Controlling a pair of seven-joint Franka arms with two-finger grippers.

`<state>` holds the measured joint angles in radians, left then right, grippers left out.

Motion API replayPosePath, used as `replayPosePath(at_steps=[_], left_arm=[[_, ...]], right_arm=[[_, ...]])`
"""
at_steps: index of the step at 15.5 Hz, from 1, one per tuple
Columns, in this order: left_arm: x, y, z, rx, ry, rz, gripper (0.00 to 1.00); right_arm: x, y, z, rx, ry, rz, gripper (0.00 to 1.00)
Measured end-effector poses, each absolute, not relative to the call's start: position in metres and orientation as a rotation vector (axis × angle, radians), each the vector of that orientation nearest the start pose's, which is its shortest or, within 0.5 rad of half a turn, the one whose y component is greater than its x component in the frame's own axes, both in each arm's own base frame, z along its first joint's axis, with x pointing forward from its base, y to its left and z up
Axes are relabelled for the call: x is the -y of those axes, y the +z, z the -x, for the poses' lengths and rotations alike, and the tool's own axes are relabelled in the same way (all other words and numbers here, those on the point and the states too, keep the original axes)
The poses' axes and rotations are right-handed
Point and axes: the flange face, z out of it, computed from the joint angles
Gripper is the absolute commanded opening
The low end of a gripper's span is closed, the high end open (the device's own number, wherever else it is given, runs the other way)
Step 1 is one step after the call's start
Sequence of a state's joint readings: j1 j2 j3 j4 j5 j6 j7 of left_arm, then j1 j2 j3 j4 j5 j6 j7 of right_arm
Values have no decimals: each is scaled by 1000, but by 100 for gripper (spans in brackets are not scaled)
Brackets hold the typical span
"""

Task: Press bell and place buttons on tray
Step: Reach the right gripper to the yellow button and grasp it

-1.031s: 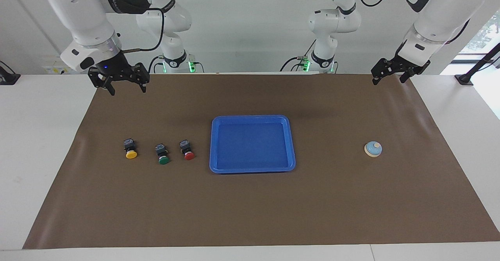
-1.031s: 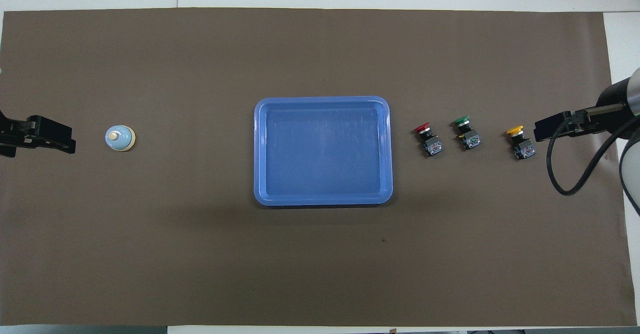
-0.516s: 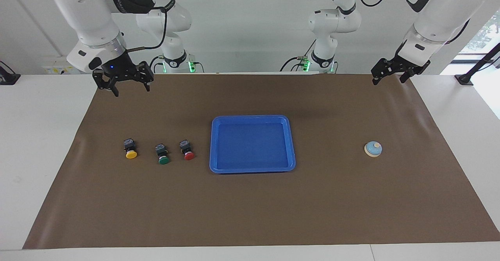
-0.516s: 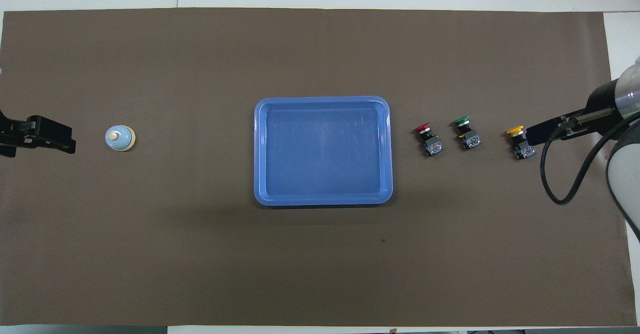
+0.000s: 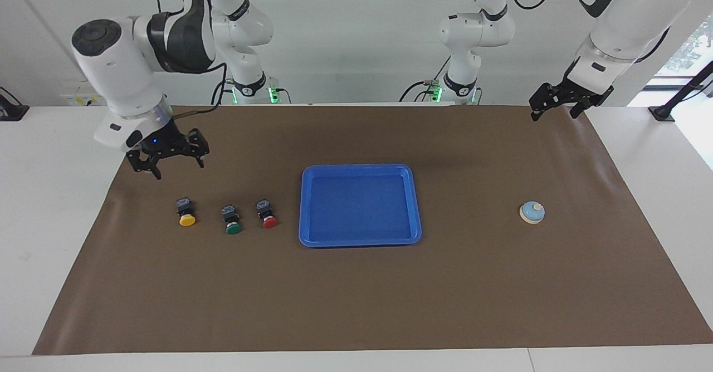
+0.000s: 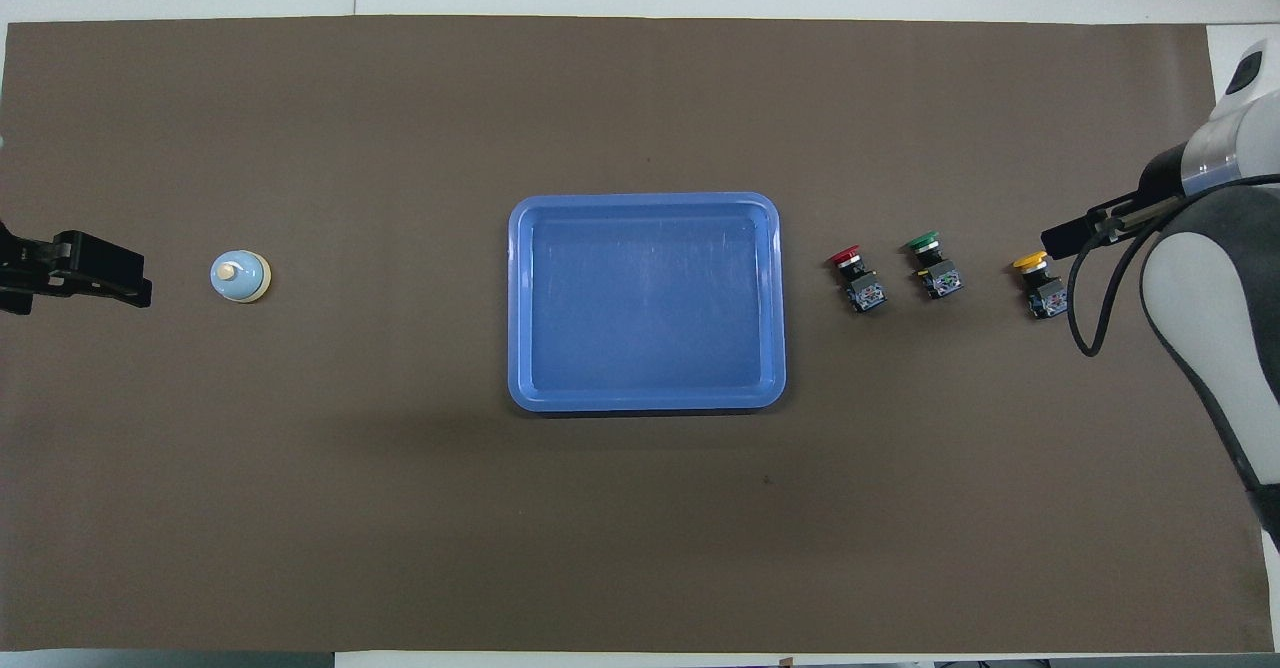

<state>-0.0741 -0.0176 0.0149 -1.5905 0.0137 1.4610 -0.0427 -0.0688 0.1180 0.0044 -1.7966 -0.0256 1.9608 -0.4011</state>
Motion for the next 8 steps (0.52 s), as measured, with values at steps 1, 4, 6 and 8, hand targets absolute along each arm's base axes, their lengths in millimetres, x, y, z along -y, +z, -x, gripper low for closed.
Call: replayPosePath(at_steps=[1, 4, 6, 8], left_arm=[[30, 616, -536, -25, 173, 3118, 100], [30, 616, -536, -25, 173, 3118, 100], [30, 616, -536, -25, 173, 3118, 100], [30, 616, -536, -25, 173, 3118, 100]], right_arm=[[54, 459, -604, 559, -89, 3129, 100], [81, 392, -593, 550, -96, 3132, 100], [85, 360, -578, 536, -100, 3134, 100], [90, 335, -565, 518, -88, 3134, 100]])
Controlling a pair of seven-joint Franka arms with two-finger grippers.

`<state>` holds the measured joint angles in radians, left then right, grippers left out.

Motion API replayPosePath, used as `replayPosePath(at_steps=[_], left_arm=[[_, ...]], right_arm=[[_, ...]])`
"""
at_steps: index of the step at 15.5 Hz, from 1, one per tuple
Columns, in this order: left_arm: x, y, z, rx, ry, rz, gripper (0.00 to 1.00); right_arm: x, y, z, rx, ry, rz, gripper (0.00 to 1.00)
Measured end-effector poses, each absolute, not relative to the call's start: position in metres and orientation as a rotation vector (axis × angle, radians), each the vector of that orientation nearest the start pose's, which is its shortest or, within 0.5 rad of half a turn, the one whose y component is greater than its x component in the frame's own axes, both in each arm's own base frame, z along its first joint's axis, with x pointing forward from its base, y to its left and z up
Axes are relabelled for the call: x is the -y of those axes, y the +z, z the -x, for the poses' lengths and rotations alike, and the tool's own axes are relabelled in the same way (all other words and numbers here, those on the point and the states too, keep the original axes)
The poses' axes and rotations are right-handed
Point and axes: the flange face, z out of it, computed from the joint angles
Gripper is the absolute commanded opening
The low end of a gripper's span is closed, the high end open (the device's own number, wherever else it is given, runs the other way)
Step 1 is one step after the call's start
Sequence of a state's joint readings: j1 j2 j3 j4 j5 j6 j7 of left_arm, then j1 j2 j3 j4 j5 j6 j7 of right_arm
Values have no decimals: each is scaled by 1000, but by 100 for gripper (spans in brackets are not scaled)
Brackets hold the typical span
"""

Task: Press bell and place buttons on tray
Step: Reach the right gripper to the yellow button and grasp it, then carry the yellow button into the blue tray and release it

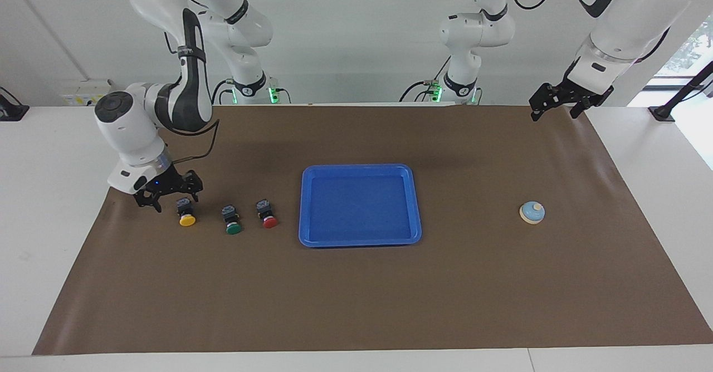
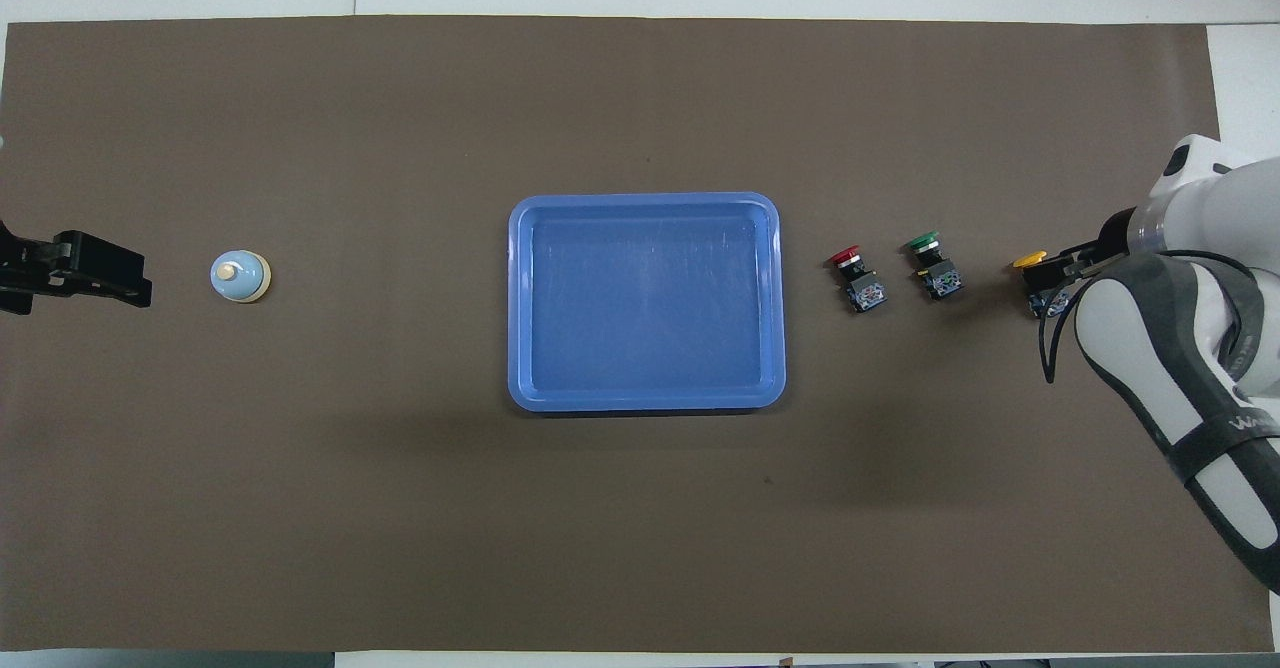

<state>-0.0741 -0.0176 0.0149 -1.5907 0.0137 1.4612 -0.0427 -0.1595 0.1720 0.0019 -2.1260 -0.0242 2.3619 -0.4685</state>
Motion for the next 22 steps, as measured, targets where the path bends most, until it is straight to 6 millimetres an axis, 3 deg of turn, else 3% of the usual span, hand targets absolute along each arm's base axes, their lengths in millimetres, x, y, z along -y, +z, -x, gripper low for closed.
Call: replayPosePath(at_steps=[3, 4, 5, 6, 11, 15, 18, 22], left_arm=[[30, 616, -536, -25, 173, 3118, 100], [30, 616, -536, -25, 173, 3118, 100], [30, 616, -536, -25, 173, 3118, 100], [30, 616, -536, -25, 173, 3118, 100], [30, 616, -536, -25, 173, 3118, 100], [30, 616, -536, -25, 173, 3118, 100], [30, 616, -536, -25, 173, 3118, 100], [30, 616, -536, -25, 173, 3118, 100]], right_arm=[[108, 303, -556, 509, -74, 3126, 100], [113, 292, -556, 502, -71, 3116, 76], [115, 281, -556, 494, -62, 3103, 27], [115, 274, -556, 491, -49, 3094, 0], [103, 293, -562, 529, 3, 3067, 0], [62, 336, -571, 644, 29, 3037, 0], [-6, 369, -579, 618, 51, 3041, 0], [-151, 386, -566, 425, 30, 3095, 0]])
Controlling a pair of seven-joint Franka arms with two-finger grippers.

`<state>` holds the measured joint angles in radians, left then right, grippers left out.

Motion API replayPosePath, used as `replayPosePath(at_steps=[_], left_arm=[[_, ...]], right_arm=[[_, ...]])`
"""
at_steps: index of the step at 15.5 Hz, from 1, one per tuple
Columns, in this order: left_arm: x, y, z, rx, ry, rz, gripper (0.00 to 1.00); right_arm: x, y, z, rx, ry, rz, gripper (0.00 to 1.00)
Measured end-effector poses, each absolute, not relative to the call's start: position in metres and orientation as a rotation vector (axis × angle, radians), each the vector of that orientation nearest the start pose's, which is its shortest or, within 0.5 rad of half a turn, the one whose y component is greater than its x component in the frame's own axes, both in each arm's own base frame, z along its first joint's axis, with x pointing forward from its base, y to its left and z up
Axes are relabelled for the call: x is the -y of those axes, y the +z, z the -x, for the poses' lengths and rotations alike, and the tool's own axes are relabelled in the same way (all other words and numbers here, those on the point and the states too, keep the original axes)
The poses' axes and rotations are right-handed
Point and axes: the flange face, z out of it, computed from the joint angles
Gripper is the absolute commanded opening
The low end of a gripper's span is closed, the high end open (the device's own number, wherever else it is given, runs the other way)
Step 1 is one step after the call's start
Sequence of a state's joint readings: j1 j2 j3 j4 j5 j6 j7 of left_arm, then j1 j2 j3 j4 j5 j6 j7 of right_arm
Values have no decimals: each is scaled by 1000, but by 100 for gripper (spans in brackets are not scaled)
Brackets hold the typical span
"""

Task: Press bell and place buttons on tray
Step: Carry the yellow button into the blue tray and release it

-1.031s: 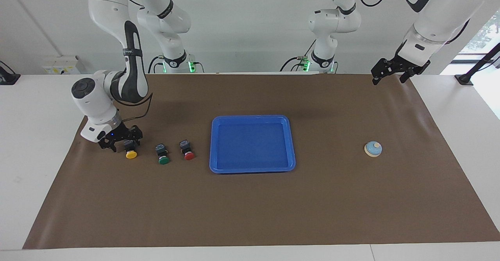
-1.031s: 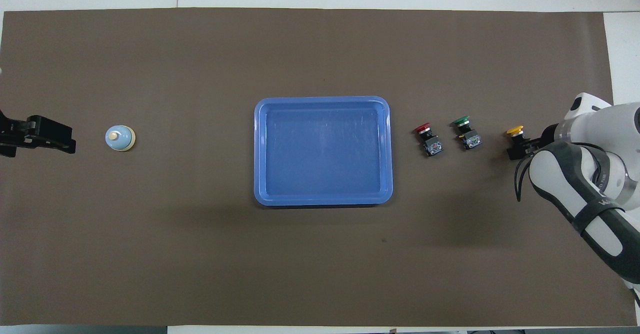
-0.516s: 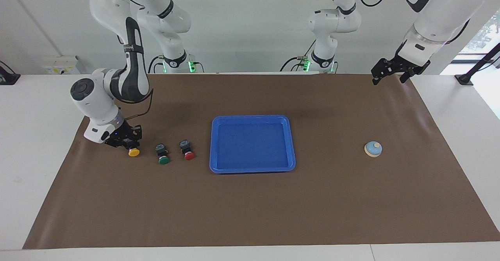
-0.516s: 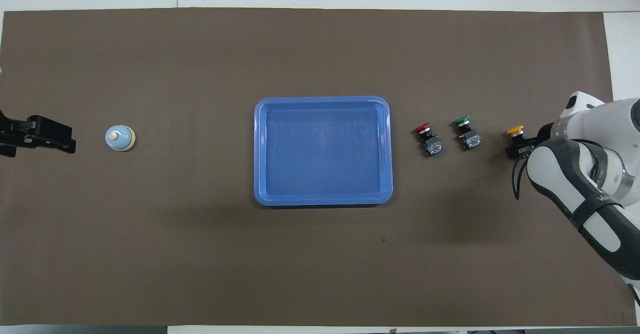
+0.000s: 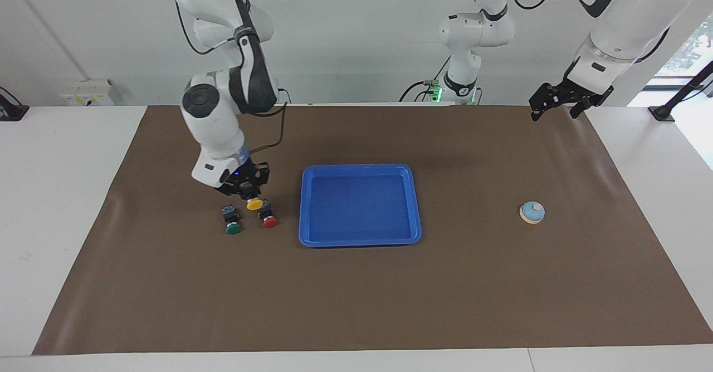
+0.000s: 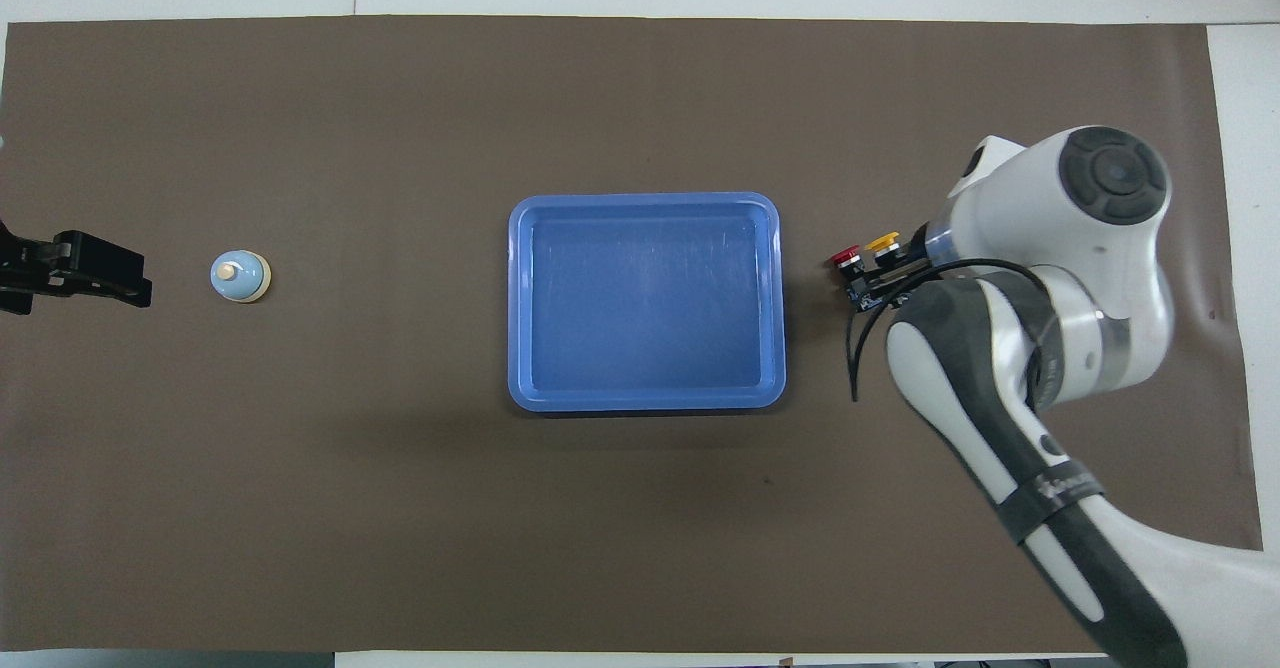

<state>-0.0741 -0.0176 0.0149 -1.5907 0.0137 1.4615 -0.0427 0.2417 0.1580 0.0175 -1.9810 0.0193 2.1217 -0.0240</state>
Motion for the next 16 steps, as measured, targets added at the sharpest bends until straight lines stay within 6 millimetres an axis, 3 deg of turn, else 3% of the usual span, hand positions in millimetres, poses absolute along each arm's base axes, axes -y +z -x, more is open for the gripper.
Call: replayPosePath(at_steps=[3, 5, 7, 9, 12, 13, 14, 15, 16], left_arm=[[30, 616, -536, -25, 173, 3118, 100], [30, 616, -536, -25, 173, 3118, 100], [30, 616, -536, -25, 173, 3118, 100], [30, 616, -536, -25, 173, 3118, 100], [30, 616, -536, -25, 173, 3118, 100], [30, 616, -536, -25, 173, 3118, 100], [30, 616, -536, -25, 173, 3118, 100], [30, 616, -536, -25, 173, 3118, 100], [30, 616, -536, -25, 173, 3118, 100]], right_arm=[[-235, 390, -540, 182, 19, 3125, 0], [-276, 390, -529, 113, 12, 3127, 0], [-294, 377, -534, 49, 2, 3123, 0], [-308, 351, -542, -28, -22, 3114, 0], [-312, 315, -551, -85, -25, 3113, 0], [-310, 307, -553, -91, -20, 3116, 8], [-310, 302, -553, -93, -14, 3118, 46], [-310, 300, -553, -94, -15, 3118, 63], [-311, 299, -552, -93, -15, 3118, 100]])
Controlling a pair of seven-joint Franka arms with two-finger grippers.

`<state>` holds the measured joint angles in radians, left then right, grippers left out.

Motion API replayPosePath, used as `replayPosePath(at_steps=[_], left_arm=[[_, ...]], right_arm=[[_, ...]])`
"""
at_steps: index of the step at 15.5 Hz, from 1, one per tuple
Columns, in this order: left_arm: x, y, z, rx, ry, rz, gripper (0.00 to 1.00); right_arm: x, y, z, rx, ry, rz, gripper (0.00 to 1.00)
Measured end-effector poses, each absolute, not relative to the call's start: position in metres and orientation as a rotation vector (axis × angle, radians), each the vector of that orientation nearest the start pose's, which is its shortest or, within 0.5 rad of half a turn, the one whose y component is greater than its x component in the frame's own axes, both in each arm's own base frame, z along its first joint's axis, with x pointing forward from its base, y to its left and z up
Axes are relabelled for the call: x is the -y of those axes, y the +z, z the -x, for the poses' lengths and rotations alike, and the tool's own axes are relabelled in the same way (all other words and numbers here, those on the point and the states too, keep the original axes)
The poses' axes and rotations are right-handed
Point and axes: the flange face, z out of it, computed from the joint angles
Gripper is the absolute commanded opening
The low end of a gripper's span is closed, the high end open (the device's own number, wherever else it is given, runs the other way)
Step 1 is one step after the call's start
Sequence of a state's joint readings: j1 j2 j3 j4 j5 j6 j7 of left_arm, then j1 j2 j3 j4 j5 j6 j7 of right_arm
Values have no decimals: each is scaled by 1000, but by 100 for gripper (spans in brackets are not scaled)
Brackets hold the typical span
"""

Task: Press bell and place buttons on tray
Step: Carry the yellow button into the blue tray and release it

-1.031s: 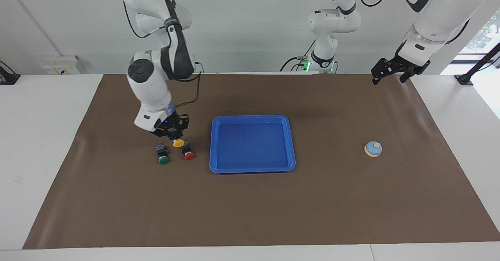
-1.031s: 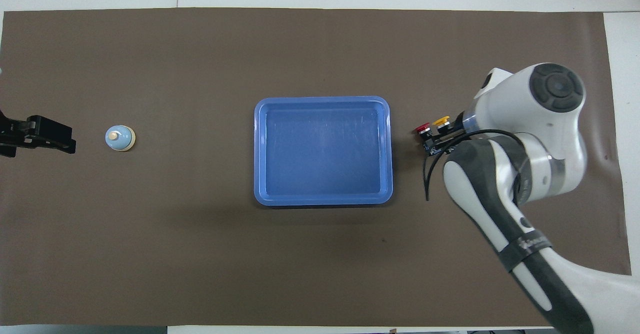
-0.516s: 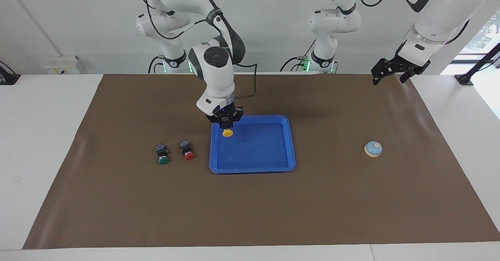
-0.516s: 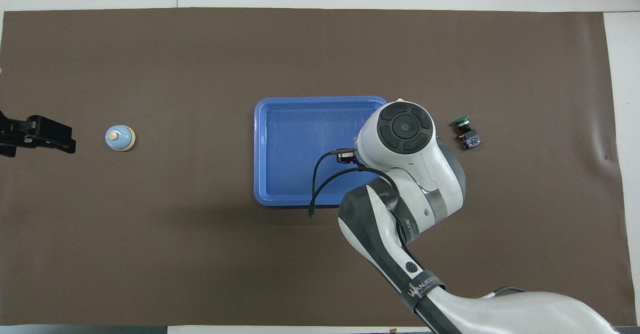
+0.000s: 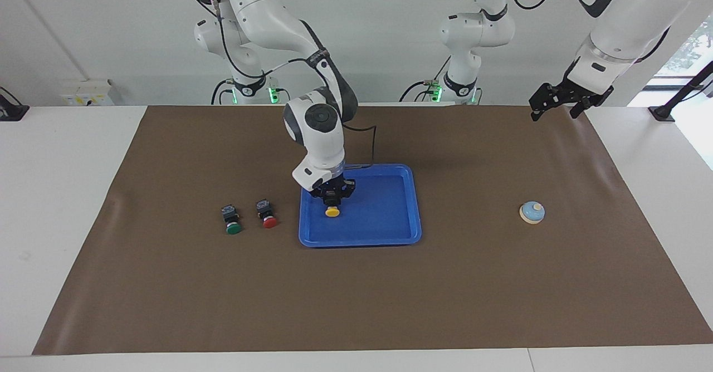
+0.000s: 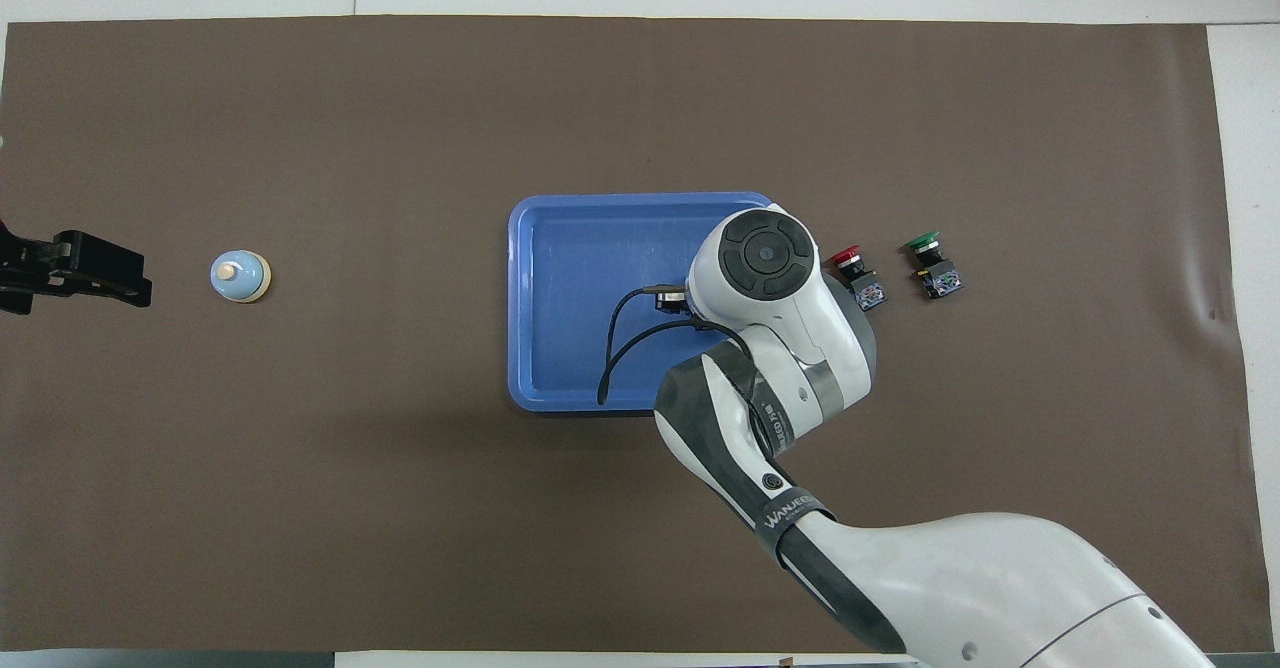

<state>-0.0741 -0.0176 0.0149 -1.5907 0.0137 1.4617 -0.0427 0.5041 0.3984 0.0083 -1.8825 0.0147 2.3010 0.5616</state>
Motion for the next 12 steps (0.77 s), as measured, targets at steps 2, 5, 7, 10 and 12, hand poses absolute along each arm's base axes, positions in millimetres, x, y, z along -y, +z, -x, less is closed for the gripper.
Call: replayPosePath(at_steps=[2, 5, 7, 10, 12], left_arm=[[30, 616, -536, -25, 173, 3118, 100], [30, 616, -536, -25, 173, 3118, 100], [30, 616, -536, -25, 173, 3118, 100], [30, 616, -536, -25, 173, 3118, 100], [30, 616, -536, -25, 173, 3118, 100]], right_arm=[[-312, 299, -552, -90, -15, 3117, 100], [-314, 308, -553, -87, -30, 3111, 100], [-311, 335, -556, -58, -23, 3121, 100], [-253, 382, -584, 253, -20, 3128, 100], [-182, 388, -609, 466, -25, 3104, 100]])
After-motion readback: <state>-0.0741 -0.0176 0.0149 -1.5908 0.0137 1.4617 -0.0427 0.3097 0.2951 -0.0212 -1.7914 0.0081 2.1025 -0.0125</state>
